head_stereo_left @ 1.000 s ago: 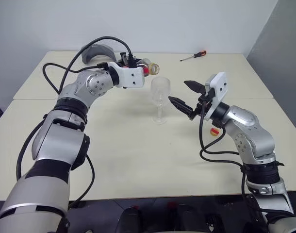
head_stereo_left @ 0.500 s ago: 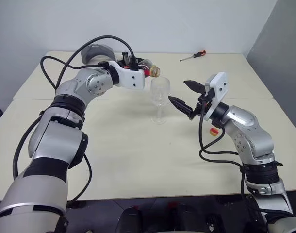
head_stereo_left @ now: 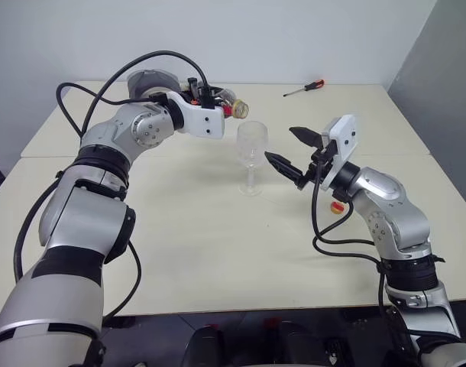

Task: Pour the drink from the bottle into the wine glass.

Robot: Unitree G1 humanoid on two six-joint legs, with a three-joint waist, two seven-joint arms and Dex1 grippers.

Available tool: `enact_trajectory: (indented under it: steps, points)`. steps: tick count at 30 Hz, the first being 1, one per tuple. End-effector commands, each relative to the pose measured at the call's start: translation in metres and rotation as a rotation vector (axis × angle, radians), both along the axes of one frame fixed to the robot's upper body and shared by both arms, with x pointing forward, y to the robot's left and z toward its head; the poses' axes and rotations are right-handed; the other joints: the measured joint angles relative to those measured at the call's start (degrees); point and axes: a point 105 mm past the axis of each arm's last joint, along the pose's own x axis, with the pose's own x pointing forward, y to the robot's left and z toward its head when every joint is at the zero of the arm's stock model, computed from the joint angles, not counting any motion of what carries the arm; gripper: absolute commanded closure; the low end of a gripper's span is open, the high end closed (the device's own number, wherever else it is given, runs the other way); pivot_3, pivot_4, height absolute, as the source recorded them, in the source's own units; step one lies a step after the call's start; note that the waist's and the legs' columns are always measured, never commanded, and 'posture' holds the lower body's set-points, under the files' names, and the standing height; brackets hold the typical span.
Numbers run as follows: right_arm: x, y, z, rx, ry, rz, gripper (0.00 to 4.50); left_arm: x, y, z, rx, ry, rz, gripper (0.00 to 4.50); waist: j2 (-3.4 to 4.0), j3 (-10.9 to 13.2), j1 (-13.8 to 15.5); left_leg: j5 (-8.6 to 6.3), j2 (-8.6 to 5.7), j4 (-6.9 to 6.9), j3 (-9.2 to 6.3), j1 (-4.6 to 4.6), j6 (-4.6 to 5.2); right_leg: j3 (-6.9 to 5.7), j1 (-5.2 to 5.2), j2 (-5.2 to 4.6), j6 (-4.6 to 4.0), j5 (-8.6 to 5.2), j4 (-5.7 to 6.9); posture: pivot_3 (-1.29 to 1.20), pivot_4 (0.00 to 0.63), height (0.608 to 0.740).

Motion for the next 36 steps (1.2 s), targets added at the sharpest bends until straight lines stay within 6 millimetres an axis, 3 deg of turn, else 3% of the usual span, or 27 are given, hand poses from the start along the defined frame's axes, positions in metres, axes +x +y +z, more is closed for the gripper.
enact_trajectory:
  steps: [1,36]
  points:
    - [-0.005,0.001,0.010,0.012,-0.050,0.010,0.00,-0.004,-0.003,0.029,-0.012,-0.089,-0.022,3.46,0.00,0.0,0.0,0.00,0.00,0.00,0.01,0.00,0.00,0.01,0.00,0.00,0.00,0.00,0.00,0.00,0.150,0.740]
    - [0.000,-0.002,0.012,0.018,-0.058,-0.007,0.00,-0.003,-0.002,0.040,0.032,-0.131,-0.007,3.46,0.00,0.0,0.0,0.00,-0.01,0.03,0.10,0.03,0.00,0.09,-0.04,0.00,0.03,-0.02,0.10,0.00,0.150,0.740]
